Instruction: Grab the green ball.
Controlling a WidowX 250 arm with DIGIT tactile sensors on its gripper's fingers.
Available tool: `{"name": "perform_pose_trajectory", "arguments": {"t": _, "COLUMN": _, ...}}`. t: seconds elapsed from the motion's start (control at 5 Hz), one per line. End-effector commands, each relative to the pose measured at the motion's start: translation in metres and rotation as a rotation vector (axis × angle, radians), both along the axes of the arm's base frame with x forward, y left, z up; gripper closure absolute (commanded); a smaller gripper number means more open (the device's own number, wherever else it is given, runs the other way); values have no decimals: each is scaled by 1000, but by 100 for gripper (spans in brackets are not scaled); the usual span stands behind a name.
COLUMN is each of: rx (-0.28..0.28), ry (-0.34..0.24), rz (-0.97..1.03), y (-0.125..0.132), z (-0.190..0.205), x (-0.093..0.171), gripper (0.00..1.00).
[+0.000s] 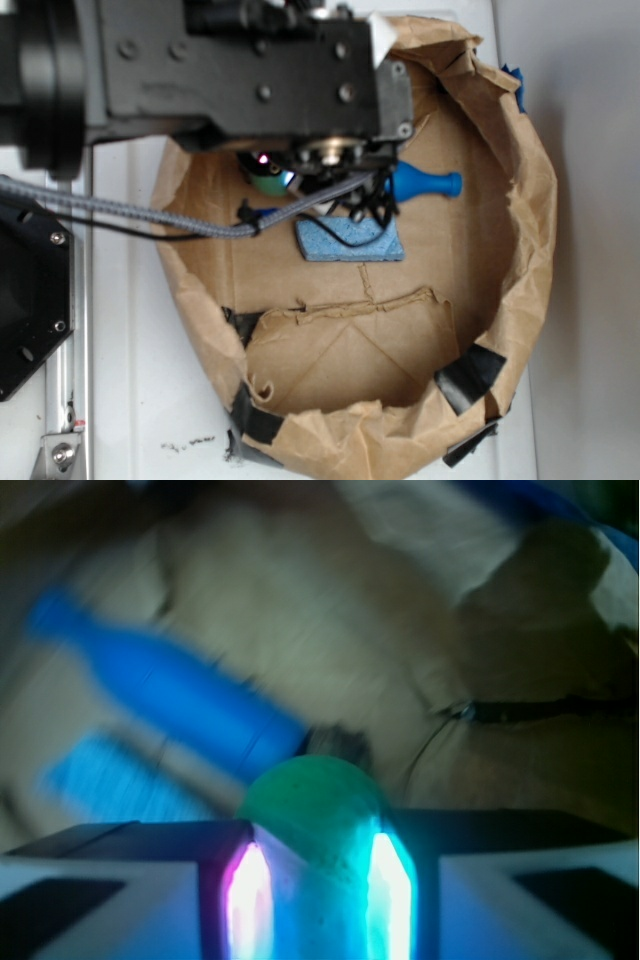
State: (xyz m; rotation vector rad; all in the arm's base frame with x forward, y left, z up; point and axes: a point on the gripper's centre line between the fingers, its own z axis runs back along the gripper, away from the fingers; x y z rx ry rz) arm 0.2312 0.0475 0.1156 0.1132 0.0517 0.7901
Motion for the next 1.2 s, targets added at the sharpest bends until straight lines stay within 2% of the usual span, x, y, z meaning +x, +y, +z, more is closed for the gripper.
{"name": "perform_pose_trajectory", "arguments": {"t": 0.0, "rx": -121, "ry": 15, "rz": -468, "y": 14, "z": 32, "x": 3, "gripper": 100}}
{"name": "perform_pose_trajectory", "arguments": {"t": 0.2, "rx": -116, "ry": -41, "rz": -530, "y": 4, "z": 43, "x": 5, "gripper": 100}}
{"name": "perform_pose_trajectory", "arguments": {"t": 0.4, "rx": -147, "ry": -78, "rz": -585, "y": -6, "z": 49, "x": 7, "gripper": 100}}
{"name": "perform_pose_trajectory", "arguments": {"t": 0.6, "rx": -110, "ry": -121, "rz": -589, "y": -18, "z": 55, "x": 6, "gripper": 100}}
{"name": "perform_pose_trajectory", "arguments": {"t": 1.0, "rx": -96, "ry": -124, "rz": -545, "y": -16, "z": 53, "x": 9, "gripper": 100}}
